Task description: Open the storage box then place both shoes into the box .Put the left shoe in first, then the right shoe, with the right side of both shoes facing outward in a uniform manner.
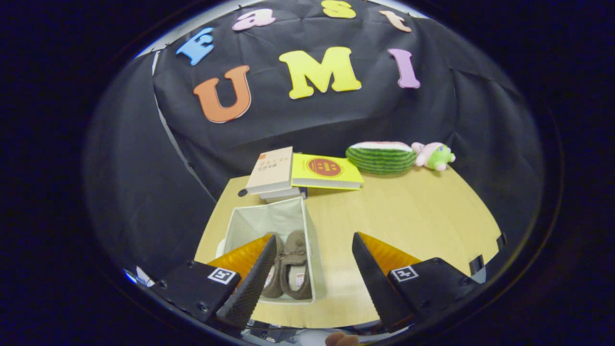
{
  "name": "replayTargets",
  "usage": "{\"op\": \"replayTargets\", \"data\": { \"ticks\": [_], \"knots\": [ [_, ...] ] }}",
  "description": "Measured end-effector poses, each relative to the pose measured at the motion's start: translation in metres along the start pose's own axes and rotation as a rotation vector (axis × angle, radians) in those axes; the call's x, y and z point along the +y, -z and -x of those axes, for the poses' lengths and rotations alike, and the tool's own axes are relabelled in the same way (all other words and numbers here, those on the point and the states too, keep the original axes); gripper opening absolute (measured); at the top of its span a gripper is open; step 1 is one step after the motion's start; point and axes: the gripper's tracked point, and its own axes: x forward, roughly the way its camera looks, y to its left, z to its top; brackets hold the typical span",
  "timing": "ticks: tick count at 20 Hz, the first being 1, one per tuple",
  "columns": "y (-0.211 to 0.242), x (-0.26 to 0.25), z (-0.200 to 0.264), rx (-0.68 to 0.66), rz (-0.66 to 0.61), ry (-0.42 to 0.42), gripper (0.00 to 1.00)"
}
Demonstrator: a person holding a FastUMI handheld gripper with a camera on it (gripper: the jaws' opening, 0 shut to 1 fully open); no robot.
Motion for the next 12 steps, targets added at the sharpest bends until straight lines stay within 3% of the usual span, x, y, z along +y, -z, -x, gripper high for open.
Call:
{"op": "replayTargets", "data": {
  "ticks": [12],
  "knots": [
    [0.016, -0.068, 0.096, -0.336, 0.071, 0.097, 1.0]
  ]
}}
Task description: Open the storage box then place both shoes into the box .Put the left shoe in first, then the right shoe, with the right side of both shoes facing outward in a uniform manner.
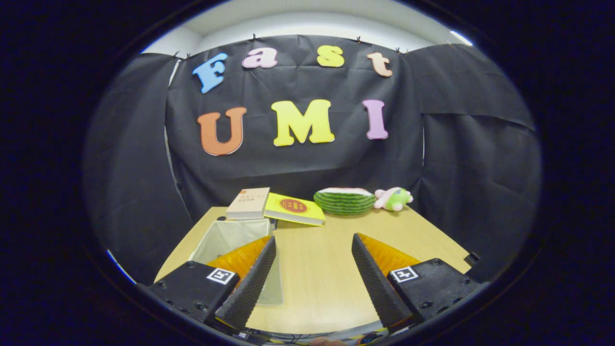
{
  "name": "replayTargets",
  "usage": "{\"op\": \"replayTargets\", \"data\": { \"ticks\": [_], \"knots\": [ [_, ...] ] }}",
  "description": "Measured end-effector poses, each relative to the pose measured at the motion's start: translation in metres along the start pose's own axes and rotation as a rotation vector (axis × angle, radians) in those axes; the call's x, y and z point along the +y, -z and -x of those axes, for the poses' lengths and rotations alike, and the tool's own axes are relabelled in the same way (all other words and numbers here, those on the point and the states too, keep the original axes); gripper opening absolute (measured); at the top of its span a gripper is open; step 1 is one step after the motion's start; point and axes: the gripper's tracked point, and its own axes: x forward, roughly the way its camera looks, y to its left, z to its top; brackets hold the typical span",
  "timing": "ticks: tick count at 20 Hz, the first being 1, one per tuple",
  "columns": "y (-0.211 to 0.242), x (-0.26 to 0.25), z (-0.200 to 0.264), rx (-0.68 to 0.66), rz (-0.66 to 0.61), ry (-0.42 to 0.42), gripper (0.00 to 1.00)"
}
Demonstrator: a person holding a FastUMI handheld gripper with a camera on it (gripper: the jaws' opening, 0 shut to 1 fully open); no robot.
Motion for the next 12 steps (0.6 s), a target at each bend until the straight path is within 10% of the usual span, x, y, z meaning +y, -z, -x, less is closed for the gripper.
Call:
{"op": "replayTargets", "data": {
  "ticks": [12],
  "knots": [
    [-0.037, -0.039, 0.083, -0.269, 0.055, 0.052, 1.0]
  ]
}}
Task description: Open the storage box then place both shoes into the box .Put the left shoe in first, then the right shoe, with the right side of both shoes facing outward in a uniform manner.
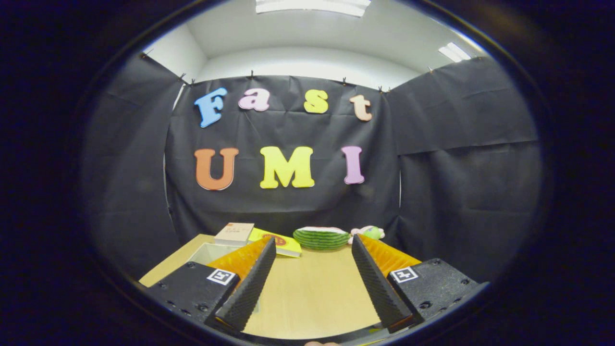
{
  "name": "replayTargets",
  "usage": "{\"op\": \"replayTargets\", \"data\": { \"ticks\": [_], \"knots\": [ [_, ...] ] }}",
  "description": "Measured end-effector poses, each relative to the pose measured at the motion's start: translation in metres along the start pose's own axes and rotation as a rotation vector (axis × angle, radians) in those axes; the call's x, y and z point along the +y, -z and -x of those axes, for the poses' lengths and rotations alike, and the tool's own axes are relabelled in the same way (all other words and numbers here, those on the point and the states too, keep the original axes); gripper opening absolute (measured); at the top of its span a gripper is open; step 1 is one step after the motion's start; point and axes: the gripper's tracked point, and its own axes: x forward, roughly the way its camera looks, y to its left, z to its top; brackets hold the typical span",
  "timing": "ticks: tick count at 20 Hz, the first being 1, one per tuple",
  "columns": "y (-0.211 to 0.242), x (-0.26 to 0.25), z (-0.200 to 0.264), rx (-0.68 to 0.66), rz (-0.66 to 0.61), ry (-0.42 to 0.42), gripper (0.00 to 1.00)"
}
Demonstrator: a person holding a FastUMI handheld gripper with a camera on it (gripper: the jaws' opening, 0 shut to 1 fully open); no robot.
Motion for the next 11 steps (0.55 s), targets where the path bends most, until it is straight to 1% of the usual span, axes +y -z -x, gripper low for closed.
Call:
{"op": "replayTargets", "data": {
  "ticks": [2, 4, 9, 11],
  "knots": [
    [0.003, 0.01, 0.01, 0.004, 0.012, -0.026, 1.0],
    [0.008, 0.027, 0.017, 0.029, 0.004, -0.075, 1.0],
    [0.005, 0.036, 0.023, 0.035, 0.01, -0.087, 1.0],
    [0.002, 0.033, 0.023, 0.031, 0.009, -0.077, 1.0]
  ]
}}
